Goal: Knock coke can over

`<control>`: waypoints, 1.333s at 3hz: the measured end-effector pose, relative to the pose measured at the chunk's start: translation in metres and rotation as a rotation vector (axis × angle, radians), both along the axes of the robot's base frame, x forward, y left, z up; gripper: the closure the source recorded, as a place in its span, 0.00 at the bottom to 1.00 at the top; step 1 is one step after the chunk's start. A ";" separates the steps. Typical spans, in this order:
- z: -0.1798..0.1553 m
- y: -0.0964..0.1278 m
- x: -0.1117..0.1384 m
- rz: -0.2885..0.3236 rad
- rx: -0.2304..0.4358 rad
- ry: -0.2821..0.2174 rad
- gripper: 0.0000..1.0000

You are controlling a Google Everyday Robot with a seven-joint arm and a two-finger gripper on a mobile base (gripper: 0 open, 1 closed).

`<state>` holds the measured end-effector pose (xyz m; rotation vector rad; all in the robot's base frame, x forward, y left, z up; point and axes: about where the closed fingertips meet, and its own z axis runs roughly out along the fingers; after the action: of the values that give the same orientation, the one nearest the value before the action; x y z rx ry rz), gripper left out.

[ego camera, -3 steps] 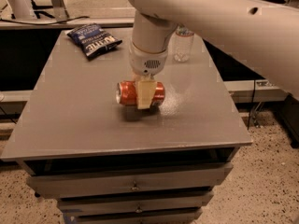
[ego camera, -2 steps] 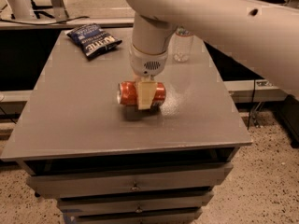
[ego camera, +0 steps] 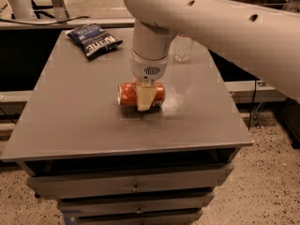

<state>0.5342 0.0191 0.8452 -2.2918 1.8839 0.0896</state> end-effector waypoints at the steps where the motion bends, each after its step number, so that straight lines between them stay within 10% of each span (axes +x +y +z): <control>1: -0.004 -0.005 -0.006 -0.012 -0.006 0.010 0.00; 4: 0.027 -0.033 -0.016 -0.129 0.202 0.006 0.00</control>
Offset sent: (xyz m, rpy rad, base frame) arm -0.0055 -0.0077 -0.0035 -0.0116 0.0126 -0.0165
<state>0.5184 -0.0135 0.8717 -2.0360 1.9237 0.2566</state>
